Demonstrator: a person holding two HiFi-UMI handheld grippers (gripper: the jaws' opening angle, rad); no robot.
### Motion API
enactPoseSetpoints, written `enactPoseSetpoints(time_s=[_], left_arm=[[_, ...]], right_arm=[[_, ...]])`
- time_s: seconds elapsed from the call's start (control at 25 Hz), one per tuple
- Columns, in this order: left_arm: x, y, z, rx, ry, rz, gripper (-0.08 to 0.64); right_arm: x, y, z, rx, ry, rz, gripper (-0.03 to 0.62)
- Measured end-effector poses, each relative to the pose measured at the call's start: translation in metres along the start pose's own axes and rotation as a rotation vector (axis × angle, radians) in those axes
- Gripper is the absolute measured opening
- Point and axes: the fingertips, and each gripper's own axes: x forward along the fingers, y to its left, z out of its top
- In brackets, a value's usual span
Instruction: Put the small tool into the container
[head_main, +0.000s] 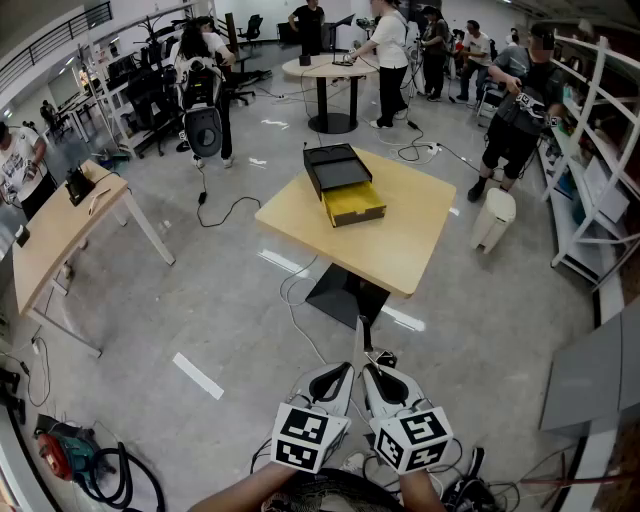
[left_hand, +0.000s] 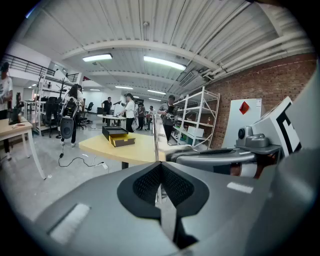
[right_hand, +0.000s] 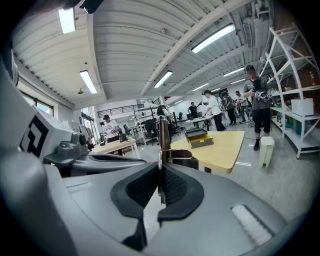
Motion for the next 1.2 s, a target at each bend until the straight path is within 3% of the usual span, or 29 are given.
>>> enactPoseSetpoints(time_s=[0.2,0.36,0.48,0.56,0.64,0.76,1.0,1.08,1.2], left_arm=[[0.001,-0.02,-0.031,-0.006,0.011,0.003,0.003],[0.021,-0.066,-0.018,-0.009,0.017,0.018,0.003],[0.045,-0.15,0.006,-0.007,0.02,0.03,0.003],[0.057,-0.205,-0.003,-0.007,0.025,0.035,0.003],[0.045,-0.227,-0.021,-0.003,0.028,0.04,0.003],[0.011,-0.263,-0.019,0.005,0.025,0.055,0.003],[0.035,-0.379,0.037,-0.023,0.014,0.095,0.003],[0.056,-0.398,0.046,-0.024,0.004,0.099,0.003],[0.106,-0.384,0.045,-0.018,0.001,0.103,0.003]], right_arm=[[-0.019,-0.007,-0.031,-0.004,0.0,-0.007,0.008],[-0.057,-0.042,-0.021,0.0,-0.006,0.002,0.008],[-0.126,-0.095,-0.002,0.001,-0.004,0.018,0.008],[-0.173,-0.127,-0.015,0.005,-0.005,0.025,0.008],[-0.194,-0.122,-0.034,0.008,-0.007,0.033,0.008],[-0.238,-0.104,-0.035,0.002,-0.01,0.045,0.008],[-0.342,-0.175,0.016,-0.026,-0.02,0.054,0.008],[-0.352,-0.2,0.022,-0.041,-0.021,0.058,0.008],[-0.32,-0.24,0.02,-0.051,-0.022,0.062,0.008]])
